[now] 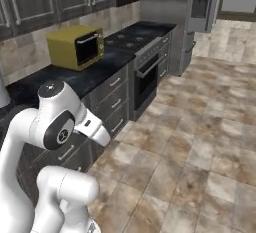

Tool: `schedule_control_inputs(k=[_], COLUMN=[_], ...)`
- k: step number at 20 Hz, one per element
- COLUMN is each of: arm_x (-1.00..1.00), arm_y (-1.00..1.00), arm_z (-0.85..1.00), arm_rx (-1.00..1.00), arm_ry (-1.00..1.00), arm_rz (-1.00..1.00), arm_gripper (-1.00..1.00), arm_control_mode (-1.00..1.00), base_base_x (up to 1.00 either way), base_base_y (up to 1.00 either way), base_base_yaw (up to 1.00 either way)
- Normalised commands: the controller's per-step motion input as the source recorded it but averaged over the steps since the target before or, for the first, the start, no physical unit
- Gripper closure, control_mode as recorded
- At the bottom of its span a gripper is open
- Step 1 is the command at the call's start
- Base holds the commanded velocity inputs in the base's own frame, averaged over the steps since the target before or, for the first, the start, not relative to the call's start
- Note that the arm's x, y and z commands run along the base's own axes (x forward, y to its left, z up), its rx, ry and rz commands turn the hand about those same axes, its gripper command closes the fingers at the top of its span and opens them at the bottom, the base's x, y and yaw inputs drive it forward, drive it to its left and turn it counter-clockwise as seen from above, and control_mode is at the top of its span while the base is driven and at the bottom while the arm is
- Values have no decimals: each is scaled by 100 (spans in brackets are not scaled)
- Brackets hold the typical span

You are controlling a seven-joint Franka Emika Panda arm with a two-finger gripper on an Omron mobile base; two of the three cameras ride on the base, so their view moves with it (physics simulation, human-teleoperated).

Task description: Take a sugar cube from the saucer and place it inside the coffee. Then, grab milk from the fridge and place it next to the coffee on the counter to sweeten the coffee.

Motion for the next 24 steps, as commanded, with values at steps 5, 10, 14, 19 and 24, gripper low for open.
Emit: schedule_control_inputs(k=[5,10,14,19,24], arm_x=[0,0,0,0,0], arm_y=[0,0,0,0,0], arm_z=[0,0,0,0,0], arm_rx=[0,0,0,0,0], arm_ry=[0,0,0,0,0], arm_rz=[0,0,0,0,0], arm_gripper=[-100,-100,-100,-100,-100], arm_control_mode=[100,100,100,100,100], base_base_x=[99,100,100,100,100], base_base_y=[-56,-36,-29,-42,-57], base_base_yaw=[-30,-16,-4,0,0])
